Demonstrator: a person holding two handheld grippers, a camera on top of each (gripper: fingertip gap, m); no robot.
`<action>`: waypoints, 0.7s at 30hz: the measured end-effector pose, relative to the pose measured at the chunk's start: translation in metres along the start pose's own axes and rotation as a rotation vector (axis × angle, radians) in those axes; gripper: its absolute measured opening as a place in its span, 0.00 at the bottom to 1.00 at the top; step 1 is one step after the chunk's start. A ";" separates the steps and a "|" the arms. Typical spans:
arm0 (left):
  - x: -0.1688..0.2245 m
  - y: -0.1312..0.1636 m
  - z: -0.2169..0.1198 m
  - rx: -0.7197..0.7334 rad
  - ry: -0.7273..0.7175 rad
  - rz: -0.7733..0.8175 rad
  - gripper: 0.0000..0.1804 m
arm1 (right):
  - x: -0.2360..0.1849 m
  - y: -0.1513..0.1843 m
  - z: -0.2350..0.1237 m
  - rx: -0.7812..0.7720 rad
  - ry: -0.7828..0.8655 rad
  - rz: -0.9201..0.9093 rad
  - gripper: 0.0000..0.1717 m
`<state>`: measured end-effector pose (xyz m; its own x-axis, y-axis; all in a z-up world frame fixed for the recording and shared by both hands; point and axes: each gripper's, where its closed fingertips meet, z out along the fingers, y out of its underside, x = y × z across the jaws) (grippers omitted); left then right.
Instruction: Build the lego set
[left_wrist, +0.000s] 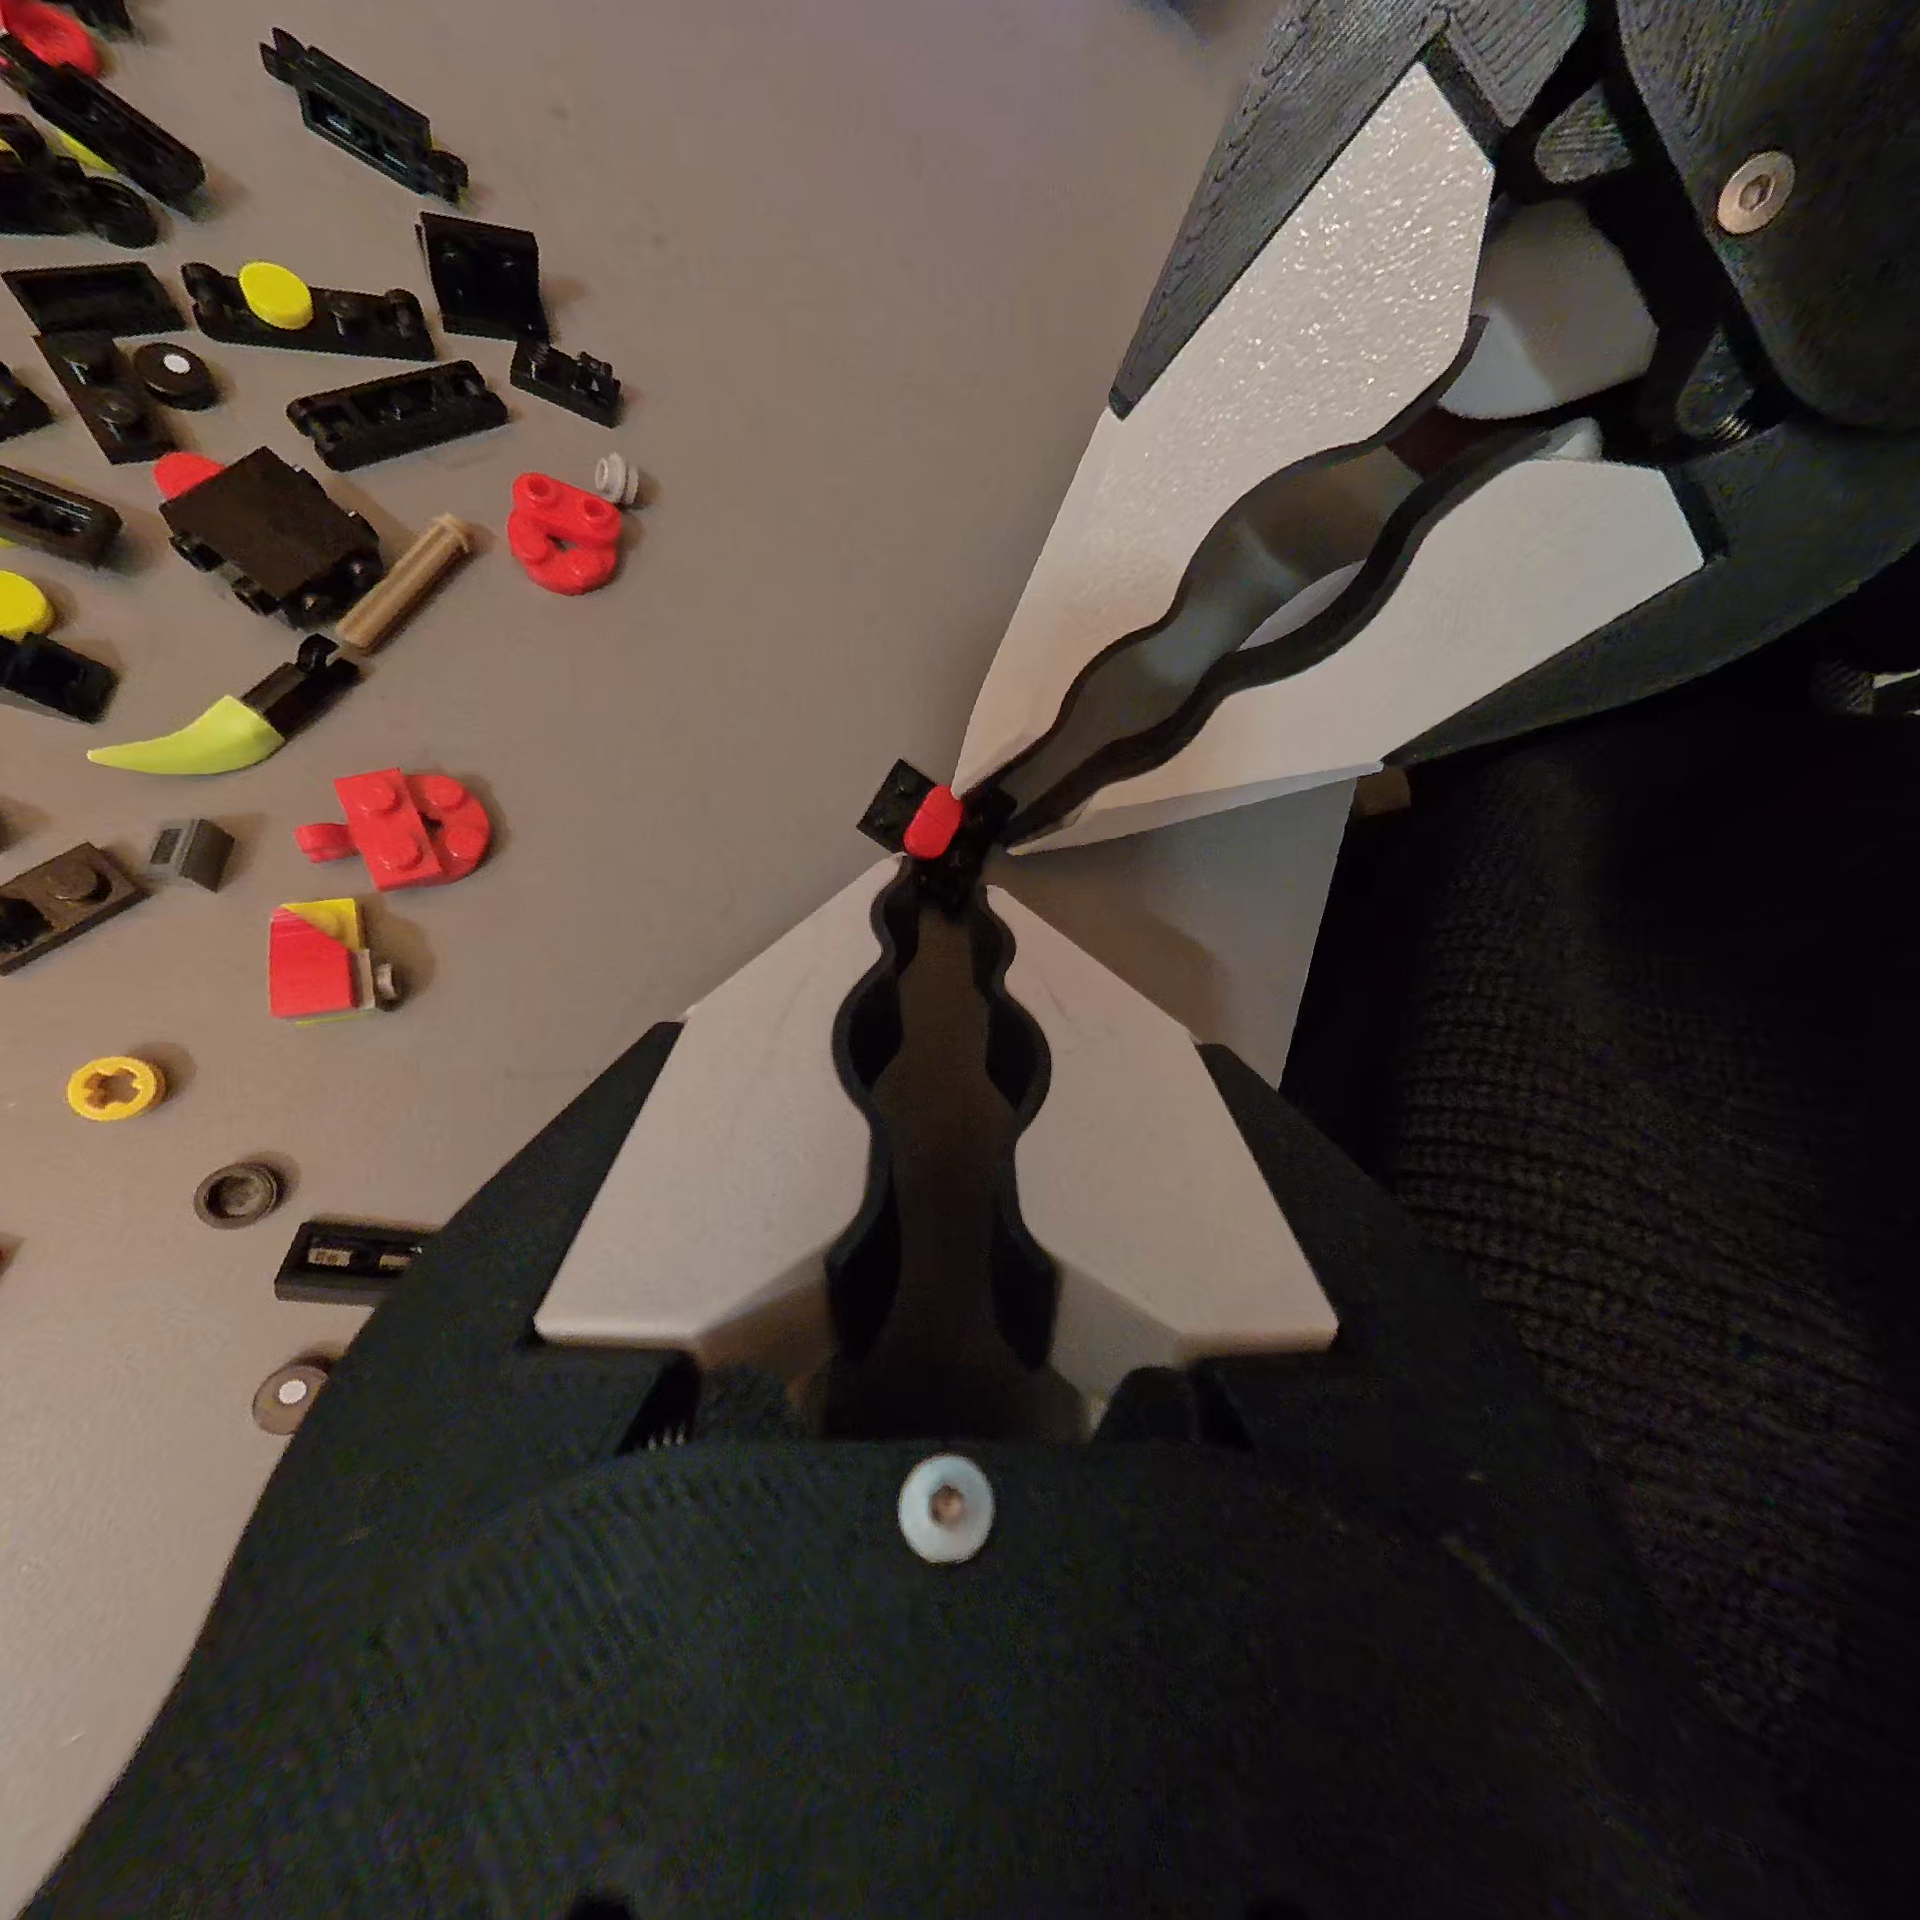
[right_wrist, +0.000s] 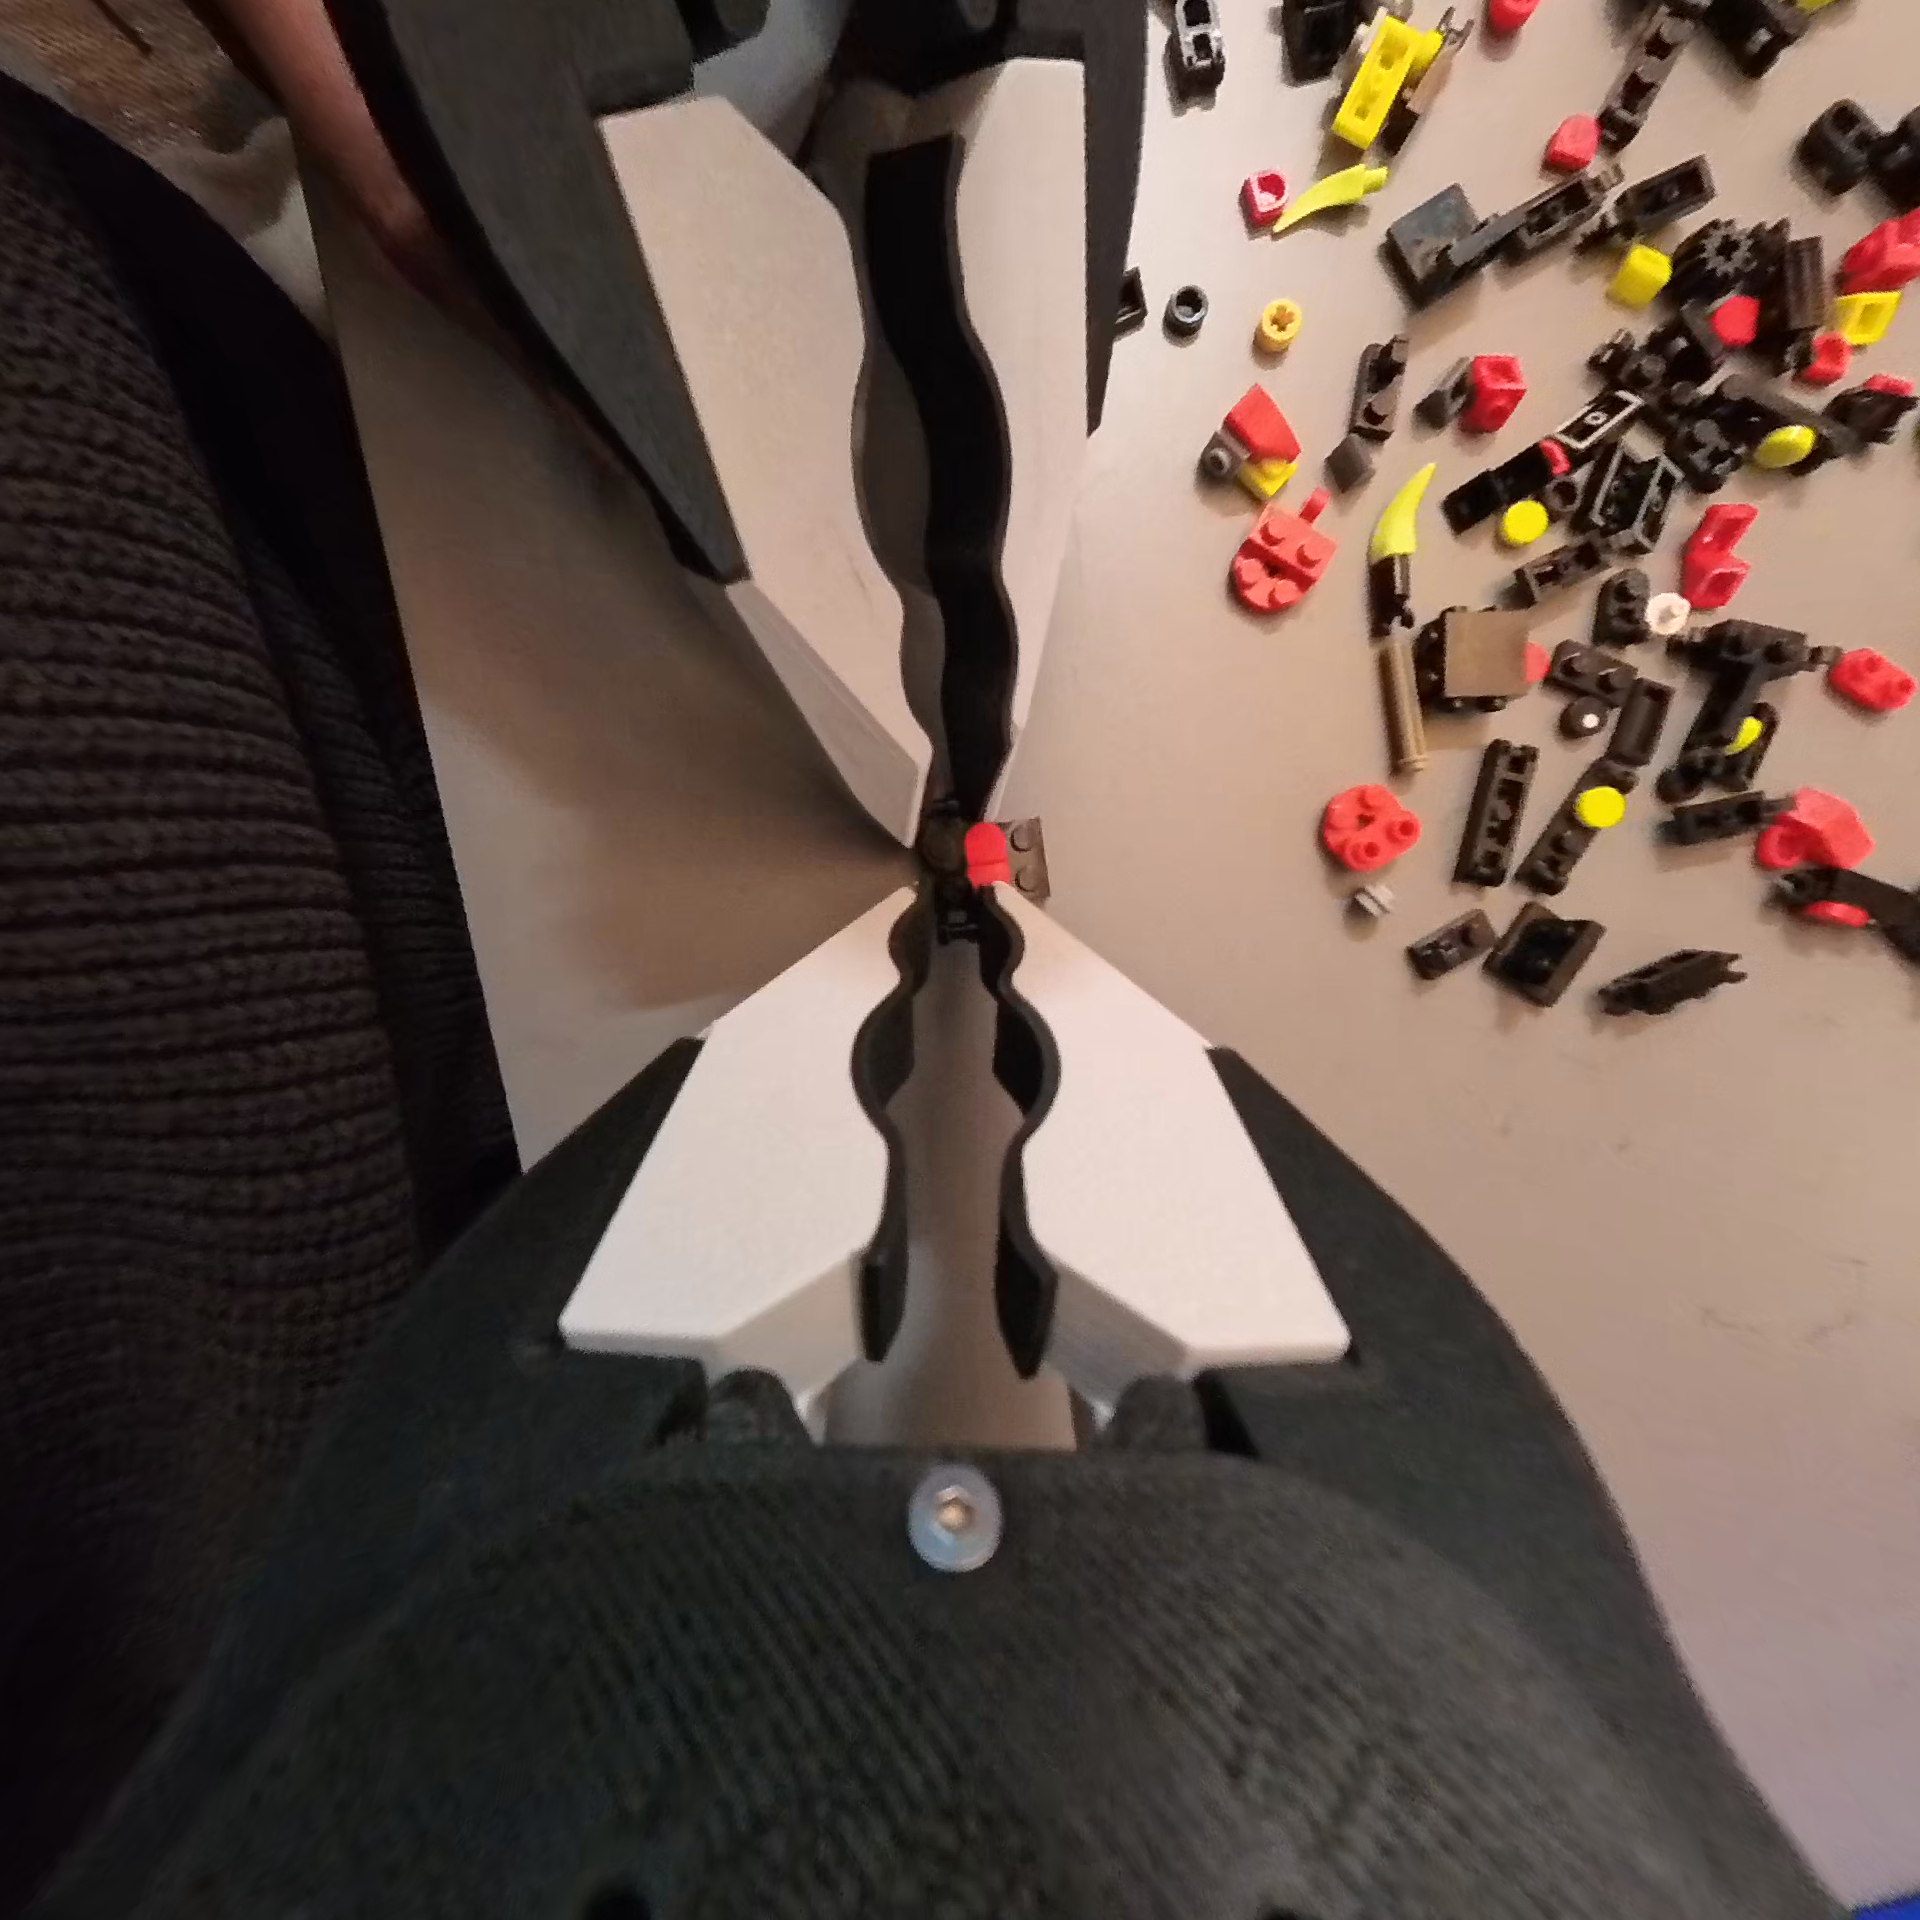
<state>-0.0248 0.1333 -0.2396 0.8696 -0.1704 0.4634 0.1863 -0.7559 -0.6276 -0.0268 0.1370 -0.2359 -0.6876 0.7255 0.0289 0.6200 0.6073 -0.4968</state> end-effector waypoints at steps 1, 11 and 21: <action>0.000 0.000 0.000 0.000 0.000 0.000 0.04 | 0.000 0.000 0.000 0.001 0.000 -0.001 0.04; 0.000 0.000 0.000 0.001 0.002 -0.003 0.04 | 0.004 0.003 -0.009 0.007 0.015 0.018 0.06; 0.001 0.000 0.000 0.001 0.004 -0.004 0.04 | 0.001 0.015 -0.003 0.001 0.015 0.061 0.03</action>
<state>-0.0241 0.1334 -0.2395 0.8668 -0.1699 0.4689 0.1904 -0.7562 -0.6261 -0.0168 0.1478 -0.2403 -0.6430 0.7658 0.0114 0.6602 0.5618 -0.4985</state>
